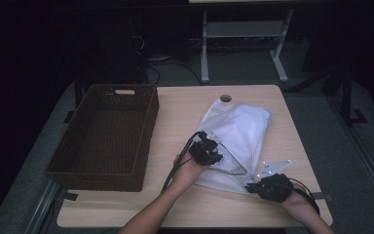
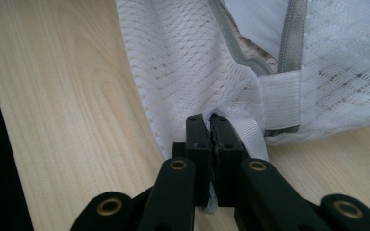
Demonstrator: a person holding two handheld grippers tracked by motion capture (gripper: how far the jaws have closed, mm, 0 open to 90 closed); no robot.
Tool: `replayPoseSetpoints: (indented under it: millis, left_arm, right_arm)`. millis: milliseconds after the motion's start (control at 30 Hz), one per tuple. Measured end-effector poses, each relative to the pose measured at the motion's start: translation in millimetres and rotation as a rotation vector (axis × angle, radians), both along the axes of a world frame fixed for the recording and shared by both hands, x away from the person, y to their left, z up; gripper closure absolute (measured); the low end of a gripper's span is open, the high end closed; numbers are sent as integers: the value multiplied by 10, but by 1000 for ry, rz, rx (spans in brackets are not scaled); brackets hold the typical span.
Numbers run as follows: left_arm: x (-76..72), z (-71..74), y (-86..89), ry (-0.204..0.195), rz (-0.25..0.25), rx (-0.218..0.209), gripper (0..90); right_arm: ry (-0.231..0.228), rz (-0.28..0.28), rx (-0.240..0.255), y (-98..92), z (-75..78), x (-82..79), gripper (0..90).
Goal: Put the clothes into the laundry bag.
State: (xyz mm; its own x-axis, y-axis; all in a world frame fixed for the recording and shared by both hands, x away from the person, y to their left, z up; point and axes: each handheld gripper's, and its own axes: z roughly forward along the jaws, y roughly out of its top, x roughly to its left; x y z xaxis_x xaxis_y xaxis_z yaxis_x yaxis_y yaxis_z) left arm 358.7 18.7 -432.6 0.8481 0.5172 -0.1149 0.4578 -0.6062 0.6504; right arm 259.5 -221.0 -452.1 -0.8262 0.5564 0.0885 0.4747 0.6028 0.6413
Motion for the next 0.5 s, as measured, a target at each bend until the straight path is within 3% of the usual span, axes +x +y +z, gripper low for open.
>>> replayPoseSetpoints:
  millis: [167, 333, 500]
  left_arm:
    - [-1, -11, 19, 11, -3, -13, 870]
    - [3, -10, 21, 12, -5, -12, 870]
    - [2, -6, 25, 10, -12, -6, 871]
  right_arm:
    - [-40, -29, 74, -89, 136, 23, 712]
    - [-126, -62, 60, -65, 220, 130, 564]
    - [-142, -90, 169, -138, 381, 253, 481]
